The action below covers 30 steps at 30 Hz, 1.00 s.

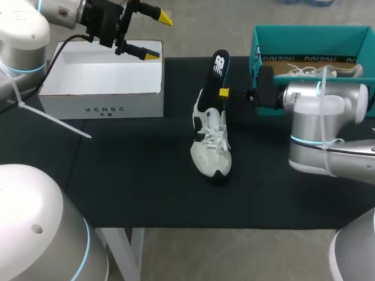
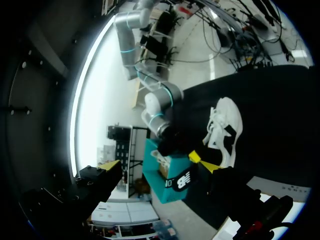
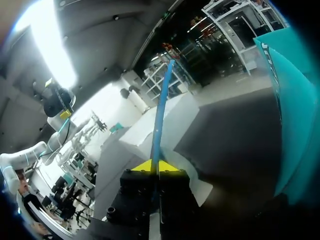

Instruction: Take the shoe out of the shoebox, open the shoe tongue, remove and reinsert the insole, then place the shoe into the shoebox

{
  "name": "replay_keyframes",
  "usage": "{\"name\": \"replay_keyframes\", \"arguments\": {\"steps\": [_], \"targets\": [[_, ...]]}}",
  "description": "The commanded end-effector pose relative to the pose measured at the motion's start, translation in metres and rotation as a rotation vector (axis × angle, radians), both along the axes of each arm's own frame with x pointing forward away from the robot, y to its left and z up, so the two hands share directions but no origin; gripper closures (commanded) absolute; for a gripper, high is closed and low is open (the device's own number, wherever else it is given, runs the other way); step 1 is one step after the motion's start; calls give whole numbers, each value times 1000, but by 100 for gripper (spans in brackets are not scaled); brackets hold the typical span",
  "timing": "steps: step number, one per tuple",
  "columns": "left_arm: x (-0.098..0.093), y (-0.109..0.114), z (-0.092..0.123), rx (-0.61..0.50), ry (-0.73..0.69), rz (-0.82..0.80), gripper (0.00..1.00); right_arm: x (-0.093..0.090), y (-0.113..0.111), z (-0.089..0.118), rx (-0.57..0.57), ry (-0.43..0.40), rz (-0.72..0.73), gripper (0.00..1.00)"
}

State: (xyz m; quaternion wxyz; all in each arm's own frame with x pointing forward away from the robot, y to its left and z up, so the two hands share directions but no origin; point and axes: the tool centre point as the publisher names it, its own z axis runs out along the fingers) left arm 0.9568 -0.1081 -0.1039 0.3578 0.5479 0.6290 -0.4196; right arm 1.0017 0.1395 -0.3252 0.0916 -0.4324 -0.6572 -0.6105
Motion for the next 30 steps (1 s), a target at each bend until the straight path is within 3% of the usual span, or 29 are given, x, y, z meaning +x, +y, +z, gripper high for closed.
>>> {"name": "replay_keyframes", "arguments": {"steps": [1,7,18,27,30], "targets": [[0,0,1,4,0,-2,0,6,4,-2,-25,32,39,100],[0,0,1,4,0,-2,0,-1,11,-8,-30,74,59,100],[0,0,1,4,0,-2,0,-29,17,-23,-36,170,67,100],[0,0,1,4,0,-2,0,-39,13,-23,-32,177,45,100],[0,0,1,4,0,-2,0,-34,10,-17,-45,162,42,71]]}}
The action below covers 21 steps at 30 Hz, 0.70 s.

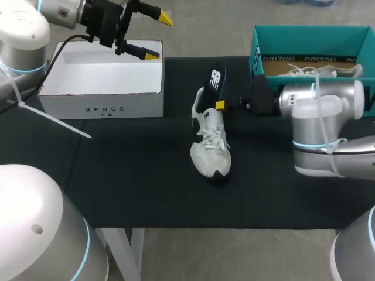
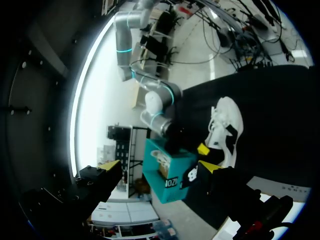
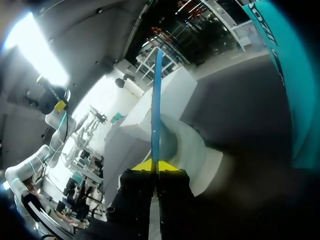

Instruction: Take the shoe out of the shoebox, open the shoe tongue, remove and reinsert the insole, then place the shoe into the shoebox

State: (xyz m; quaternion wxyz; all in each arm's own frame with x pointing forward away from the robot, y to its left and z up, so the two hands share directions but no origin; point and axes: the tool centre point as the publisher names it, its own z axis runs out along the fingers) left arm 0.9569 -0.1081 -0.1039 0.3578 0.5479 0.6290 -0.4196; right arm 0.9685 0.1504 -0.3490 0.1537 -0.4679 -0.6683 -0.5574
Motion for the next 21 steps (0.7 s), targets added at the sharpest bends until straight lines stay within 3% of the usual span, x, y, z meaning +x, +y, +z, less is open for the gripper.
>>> {"name": "replay_keyframes", "arguments": {"steps": [1,8,21], "targets": [[0,0,1,4,0,-2,0,1,-1,9,-12,-11,-5,71],[0,0,1,4,0,-2,0,14,-1,18,-31,-38,11,67],[0,0,1,4,0,-2,0,36,-11,23,-61,-60,20,69]]}}
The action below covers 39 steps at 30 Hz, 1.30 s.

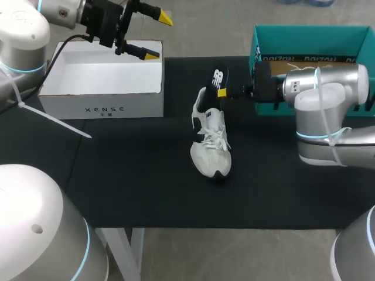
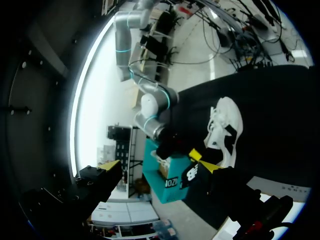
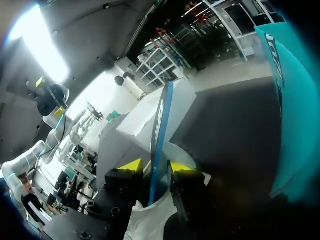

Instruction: Take the shoe out of the shoebox, open the shoe tongue, remove and reinsert the insole, then place the shoe into the shoebox

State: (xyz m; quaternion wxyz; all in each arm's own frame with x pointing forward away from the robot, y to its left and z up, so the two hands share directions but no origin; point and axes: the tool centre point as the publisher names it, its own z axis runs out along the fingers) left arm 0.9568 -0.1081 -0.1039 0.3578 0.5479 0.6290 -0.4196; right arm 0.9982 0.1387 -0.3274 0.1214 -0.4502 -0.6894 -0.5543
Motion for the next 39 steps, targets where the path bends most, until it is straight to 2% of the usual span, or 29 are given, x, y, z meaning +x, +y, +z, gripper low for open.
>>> {"name": "replay_keyframes", "arguments": {"steps": [1,4,6,7,8,29,34,39], "targets": [[1,0,1,4,0,-2,0,7,1,2,-10,6,12,70],[1,0,1,4,0,-2,0,10,0,3,-12,0,13,73],[1,0,1,4,0,-2,0,10,2,3,-13,-1,14,80],[1,0,1,4,0,-2,0,10,3,3,-14,2,16,86],[1,0,1,4,0,-2,0,10,4,3,-18,7,17,100],[1,0,1,4,0,-2,0,-29,18,-13,-8,110,17,100],[1,0,1,4,0,-2,0,-30,16,-18,0,118,10,100],[1,0,1,4,0,-2,0,-21,10,-9,-19,92,7,100]]}}
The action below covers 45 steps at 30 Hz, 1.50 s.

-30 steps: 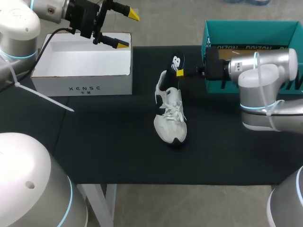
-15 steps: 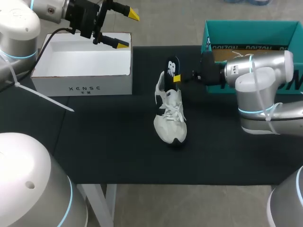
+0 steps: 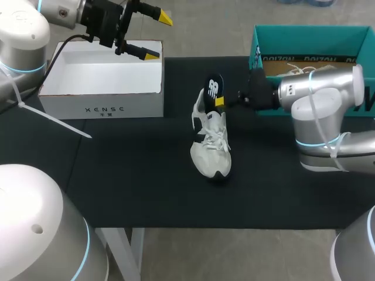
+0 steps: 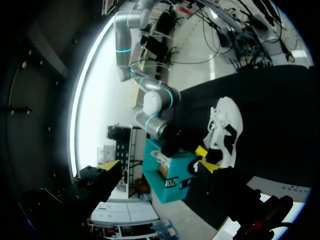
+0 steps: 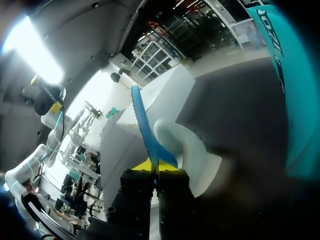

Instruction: Take the shoe out of the shoebox, open the shoe tongue, remove and reinsert the insole, then place the shoe into the shoebox

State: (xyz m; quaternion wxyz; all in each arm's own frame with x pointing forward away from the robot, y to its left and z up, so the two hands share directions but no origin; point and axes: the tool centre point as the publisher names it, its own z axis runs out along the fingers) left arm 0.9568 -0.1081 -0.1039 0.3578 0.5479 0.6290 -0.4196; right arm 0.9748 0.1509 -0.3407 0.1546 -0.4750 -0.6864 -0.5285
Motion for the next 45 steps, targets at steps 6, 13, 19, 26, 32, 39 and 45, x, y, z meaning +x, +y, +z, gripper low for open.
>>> {"name": "replay_keyframes", "arguments": {"steps": [6,13,19,26,32,39,45], "targets": [[1,0,1,4,0,-2,0,14,-10,17,-32,-33,7,100],[1,0,1,4,0,-2,0,22,-17,21,-29,-56,0,100],[1,0,1,4,0,-2,0,21,-16,13,-17,-37,3,100],[1,0,1,4,0,-2,0,24,-11,6,0,-14,15,100],[1,0,1,4,0,-2,0,25,-7,-3,2,29,36,100],[1,0,1,4,0,-2,0,11,0,-11,9,64,30,100],[1,0,1,4,0,-2,0,5,-3,-8,5,57,9,100]]}}
